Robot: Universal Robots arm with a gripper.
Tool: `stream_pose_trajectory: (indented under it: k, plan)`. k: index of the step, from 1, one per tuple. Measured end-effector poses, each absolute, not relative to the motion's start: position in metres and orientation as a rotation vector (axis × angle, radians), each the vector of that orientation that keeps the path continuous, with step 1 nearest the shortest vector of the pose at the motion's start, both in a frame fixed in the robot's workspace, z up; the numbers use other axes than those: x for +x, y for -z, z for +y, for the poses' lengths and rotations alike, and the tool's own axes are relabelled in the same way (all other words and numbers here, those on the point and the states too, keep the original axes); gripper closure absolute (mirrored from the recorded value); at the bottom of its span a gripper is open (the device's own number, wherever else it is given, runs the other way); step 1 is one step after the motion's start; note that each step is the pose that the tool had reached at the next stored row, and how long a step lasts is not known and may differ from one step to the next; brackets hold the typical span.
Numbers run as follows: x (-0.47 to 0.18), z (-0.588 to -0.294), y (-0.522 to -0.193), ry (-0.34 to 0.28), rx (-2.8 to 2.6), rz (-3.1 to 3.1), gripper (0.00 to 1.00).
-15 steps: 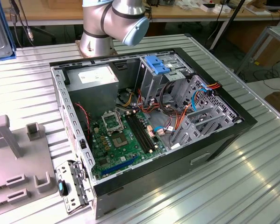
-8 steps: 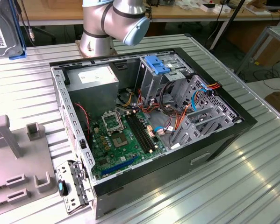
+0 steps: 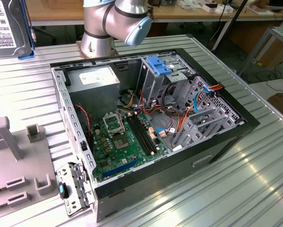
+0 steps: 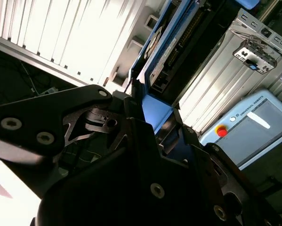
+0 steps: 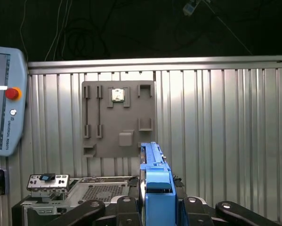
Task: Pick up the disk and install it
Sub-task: 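Pick up the disk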
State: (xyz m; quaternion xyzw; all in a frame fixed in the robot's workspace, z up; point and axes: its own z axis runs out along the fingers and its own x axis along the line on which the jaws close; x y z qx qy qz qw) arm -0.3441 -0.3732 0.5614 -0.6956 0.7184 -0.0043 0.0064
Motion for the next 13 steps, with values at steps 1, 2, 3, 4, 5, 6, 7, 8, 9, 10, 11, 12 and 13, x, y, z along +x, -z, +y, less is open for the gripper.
stream_pose_trajectory:
  k: [1, 2, 3, 4, 5, 6, 7, 8, 9, 10, 11, 12, 13]
  plan:
    - [-0.342, -0.373, -0.561, 0.013, -2.176, 2.248, 0.63]
    - [-0.337, -0.373, -0.561, 0.013, -2.176, 2.248, 0.63]
    - [-0.333, -0.373, -0.561, 0.013, -2.176, 2.248, 0.63]
    - [-0.33, -0.373, -0.561, 0.013, -2.176, 2.248, 0.63]
    - [-0.324, -0.373, -0.56, 0.013, -2.177, 2.248, 0.63]
    - [-0.318, -0.373, -0.56, 0.013, -2.176, 2.248, 0.63]
    - [-0.302, -0.373, -0.558, 0.013, -2.176, 2.248, 0.63]
    - [-0.292, -0.373, -0.557, 0.013, -2.177, 2.248, 0.63]
    - [-0.282, -0.373, -0.556, 0.013, -2.176, 2.248, 0.63]
    - [-0.273, -0.373, -0.556, 0.015, -2.177, 2.248, 0.63]
    - [-0.266, -0.373, -0.555, 0.015, -2.177, 2.249, 0.63]
    - [-0.262, -0.373, -0.554, 0.016, -2.177, 2.249, 0.63]
    - [-0.252, -0.373, -0.553, 0.016, -2.178, 2.249, 0.63]
